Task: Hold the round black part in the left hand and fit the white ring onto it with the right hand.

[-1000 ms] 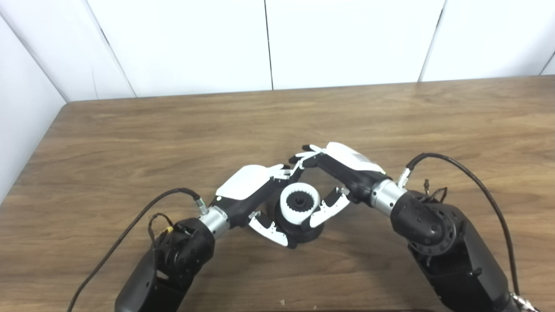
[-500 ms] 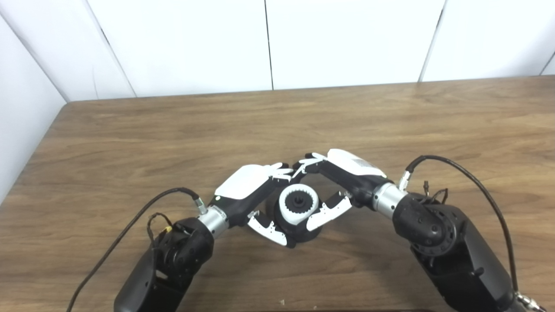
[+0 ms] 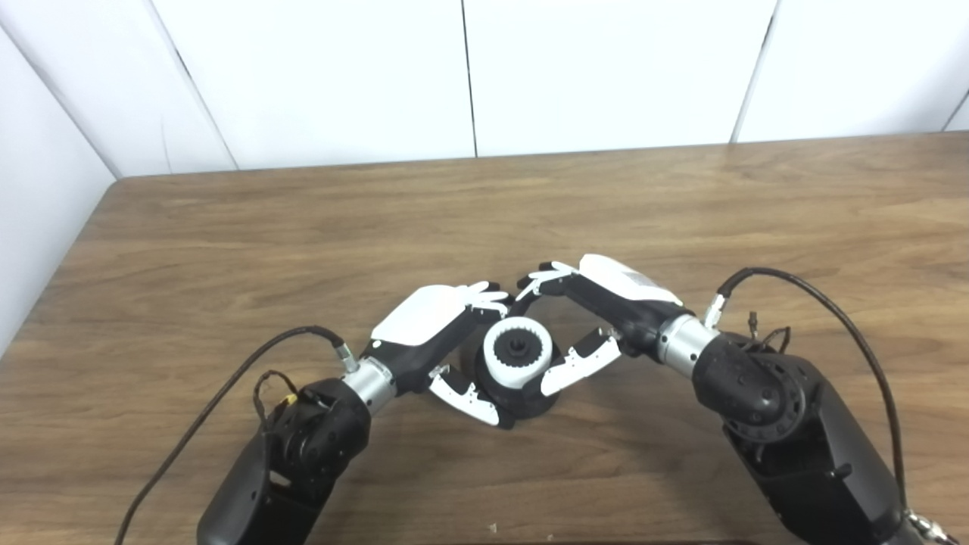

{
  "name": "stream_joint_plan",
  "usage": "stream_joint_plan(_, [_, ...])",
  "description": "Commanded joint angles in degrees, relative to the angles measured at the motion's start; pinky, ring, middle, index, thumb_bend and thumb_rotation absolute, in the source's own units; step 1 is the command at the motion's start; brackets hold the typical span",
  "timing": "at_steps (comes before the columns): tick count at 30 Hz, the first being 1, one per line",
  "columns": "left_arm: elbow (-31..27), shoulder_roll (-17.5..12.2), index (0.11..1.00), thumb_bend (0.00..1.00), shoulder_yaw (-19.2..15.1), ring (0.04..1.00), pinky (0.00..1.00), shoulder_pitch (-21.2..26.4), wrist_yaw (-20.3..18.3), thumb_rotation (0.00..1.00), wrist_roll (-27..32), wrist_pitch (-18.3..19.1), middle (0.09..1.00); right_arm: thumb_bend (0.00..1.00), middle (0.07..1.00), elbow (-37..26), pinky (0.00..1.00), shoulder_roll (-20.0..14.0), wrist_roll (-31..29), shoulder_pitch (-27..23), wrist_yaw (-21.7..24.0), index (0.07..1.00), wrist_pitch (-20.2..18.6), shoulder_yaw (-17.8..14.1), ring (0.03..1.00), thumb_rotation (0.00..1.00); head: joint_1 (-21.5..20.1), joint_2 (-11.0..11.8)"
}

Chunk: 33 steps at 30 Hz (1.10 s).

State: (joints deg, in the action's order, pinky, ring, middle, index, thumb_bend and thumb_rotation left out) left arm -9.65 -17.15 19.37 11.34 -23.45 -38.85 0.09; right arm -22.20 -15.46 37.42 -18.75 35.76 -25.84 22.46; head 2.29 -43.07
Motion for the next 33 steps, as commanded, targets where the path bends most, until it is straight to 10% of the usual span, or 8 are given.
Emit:
stream_joint_plan(1, [-1.41,-0.74,0.743,0.96,-0.82,0.958,0.91,1.59,1.69,0.37,-0.53,-0.36,0.888,1.00,0.891,-1.23,0.95,-0.20,-0.50,-1.98,-1.60,0.698,0.90,-1.10,0.979,0.41,0.00,0.02])
stream_joint_plan(23, [-2.03,-3.66,0.988,1.00,-2.63,0.993,0.91,4.69,-8.59,0.46,6.81,9.12,0.969,1.00,0.882,0.27,0.93,-0.62,-1.78,-3.12,-3.14,0.674,0.55,-5.56,0.972,0.41,0.11,0.45])
stream_joint_plan(33, [-2.37,-4.74,1.000,1.00,-15.82,0.945,0.83,0.01,-2.83,0.71,18.89,10.20,0.992,0.84,0.907,2.80,0.82,-1.77,-7.25,0.08,-9.22,0.847,3.64,-11.78,0.899,0.54,-0.42,1.16])
